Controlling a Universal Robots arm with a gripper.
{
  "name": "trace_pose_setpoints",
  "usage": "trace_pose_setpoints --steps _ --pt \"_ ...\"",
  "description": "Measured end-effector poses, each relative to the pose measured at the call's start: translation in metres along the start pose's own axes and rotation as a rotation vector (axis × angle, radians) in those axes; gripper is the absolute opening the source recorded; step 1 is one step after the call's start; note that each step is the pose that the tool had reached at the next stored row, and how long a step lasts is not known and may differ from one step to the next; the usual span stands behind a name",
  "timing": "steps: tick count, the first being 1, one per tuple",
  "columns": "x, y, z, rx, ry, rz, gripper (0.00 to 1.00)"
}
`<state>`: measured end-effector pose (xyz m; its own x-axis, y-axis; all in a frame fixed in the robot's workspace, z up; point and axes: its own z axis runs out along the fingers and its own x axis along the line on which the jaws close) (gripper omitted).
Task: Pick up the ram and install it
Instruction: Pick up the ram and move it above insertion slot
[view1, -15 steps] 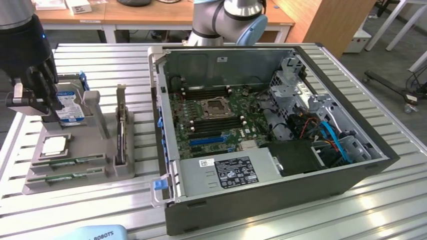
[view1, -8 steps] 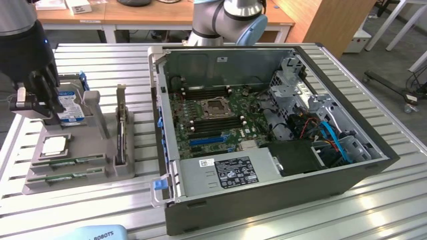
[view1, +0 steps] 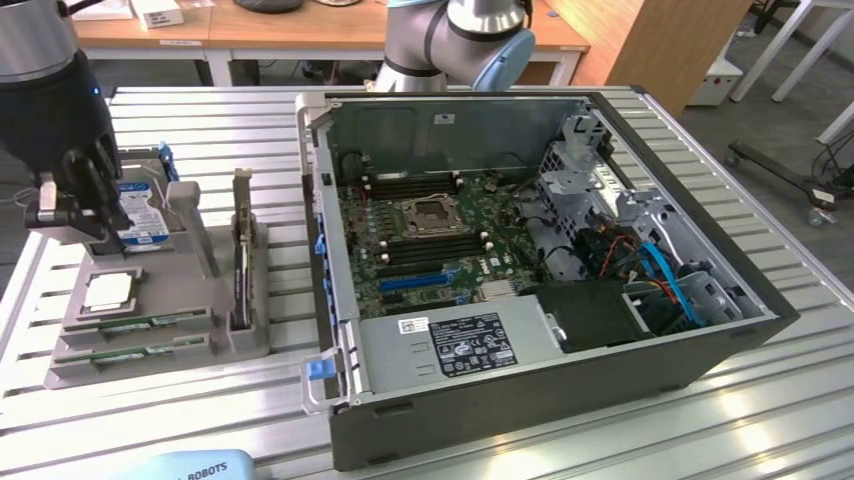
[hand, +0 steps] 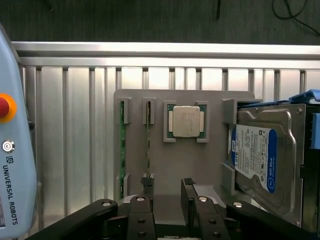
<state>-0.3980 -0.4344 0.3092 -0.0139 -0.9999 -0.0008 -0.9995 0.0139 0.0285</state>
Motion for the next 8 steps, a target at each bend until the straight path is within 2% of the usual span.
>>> trace_pose_setpoints --steps 8 --pt "0.0000 -0.0002 0.0058 0.0000 0.0000 -0.001 0.35"
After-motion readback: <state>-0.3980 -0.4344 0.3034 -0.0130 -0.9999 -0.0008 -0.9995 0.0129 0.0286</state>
